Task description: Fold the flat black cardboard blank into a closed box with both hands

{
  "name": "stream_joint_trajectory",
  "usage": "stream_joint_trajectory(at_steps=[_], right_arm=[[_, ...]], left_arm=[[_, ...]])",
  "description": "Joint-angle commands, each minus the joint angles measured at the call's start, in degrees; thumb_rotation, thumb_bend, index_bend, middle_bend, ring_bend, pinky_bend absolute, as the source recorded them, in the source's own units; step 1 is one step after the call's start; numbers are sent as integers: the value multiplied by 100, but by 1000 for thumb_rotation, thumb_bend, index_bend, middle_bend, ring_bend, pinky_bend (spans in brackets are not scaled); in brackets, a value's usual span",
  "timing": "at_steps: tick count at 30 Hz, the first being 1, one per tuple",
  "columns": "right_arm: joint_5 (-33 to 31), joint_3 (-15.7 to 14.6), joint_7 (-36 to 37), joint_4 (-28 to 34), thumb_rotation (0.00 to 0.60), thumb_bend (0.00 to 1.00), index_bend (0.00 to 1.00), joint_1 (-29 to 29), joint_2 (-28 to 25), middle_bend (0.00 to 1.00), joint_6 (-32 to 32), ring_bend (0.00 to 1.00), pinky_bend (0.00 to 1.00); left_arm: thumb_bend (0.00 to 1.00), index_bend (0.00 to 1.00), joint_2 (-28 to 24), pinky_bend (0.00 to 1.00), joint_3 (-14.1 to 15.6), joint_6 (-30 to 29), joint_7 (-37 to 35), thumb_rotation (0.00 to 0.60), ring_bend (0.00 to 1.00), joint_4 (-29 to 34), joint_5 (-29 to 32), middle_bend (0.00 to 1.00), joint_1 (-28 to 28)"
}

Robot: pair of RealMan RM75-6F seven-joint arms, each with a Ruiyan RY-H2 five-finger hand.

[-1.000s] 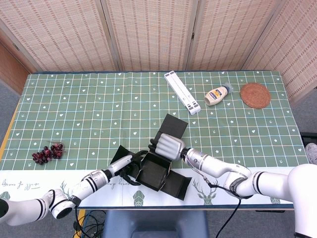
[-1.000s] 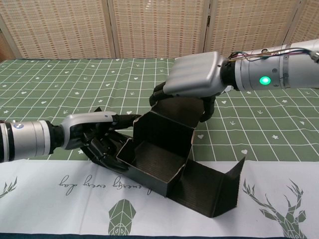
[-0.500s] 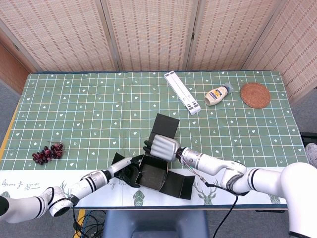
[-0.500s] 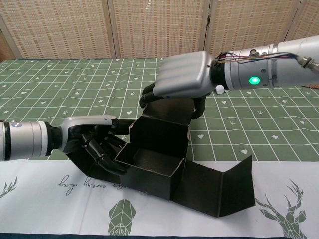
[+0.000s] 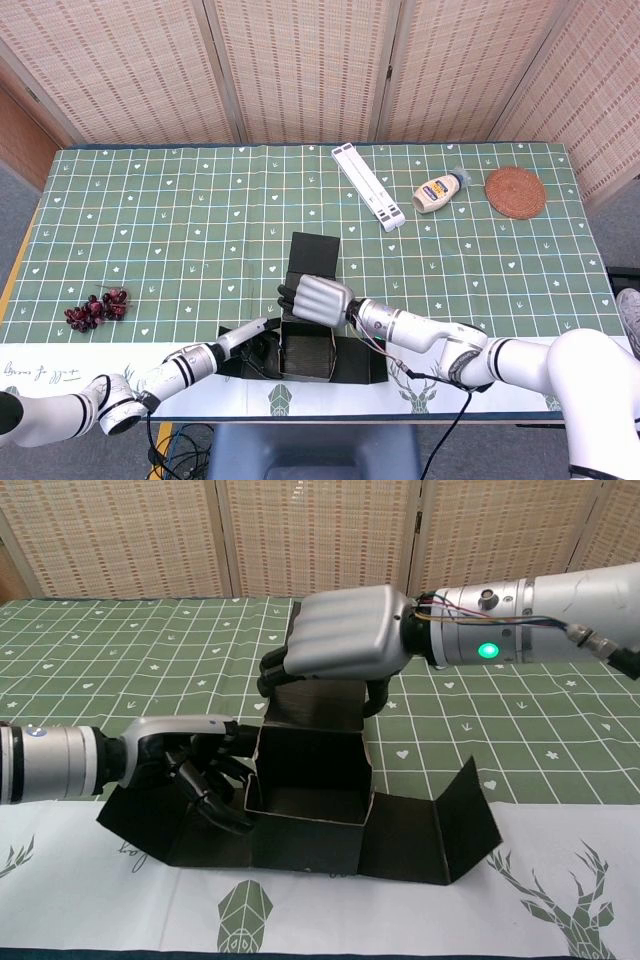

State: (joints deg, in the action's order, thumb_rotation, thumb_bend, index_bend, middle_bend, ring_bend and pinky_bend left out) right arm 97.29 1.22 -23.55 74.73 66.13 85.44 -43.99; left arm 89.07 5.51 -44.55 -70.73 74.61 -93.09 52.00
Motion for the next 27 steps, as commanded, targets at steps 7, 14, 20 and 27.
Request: stream_joint_trajectory(at_steps=[7, 14, 20, 27], right_arm=[[-149, 28, -144, 96, 600, 339, 0, -143, 38, 173, -34, 780, 1000], [-333, 77, -100, 303, 600, 338, 0, -257, -34, 43, -44, 751, 1000], [-397, 85, -21, 397, 600, 339, 0, -358, -80, 29, -123, 748, 1000], [-356, 39, 289, 565, 600, 338, 0, -468, -153, 28, -260, 748, 1000]], left_arm=[[63, 211, 38, 777, 11, -38, 84, 600, 494, -45, 59, 211, -16], [63, 225, 26, 777, -2, -56, 218, 600, 494, 10, 123, 219, -37], [63, 232, 16, 777, -19, -60, 308, 600, 494, 55, 158, 220, -45], [63, 236, -16, 777, -39, -82, 425, 600, 495, 118, 183, 224, -59]])
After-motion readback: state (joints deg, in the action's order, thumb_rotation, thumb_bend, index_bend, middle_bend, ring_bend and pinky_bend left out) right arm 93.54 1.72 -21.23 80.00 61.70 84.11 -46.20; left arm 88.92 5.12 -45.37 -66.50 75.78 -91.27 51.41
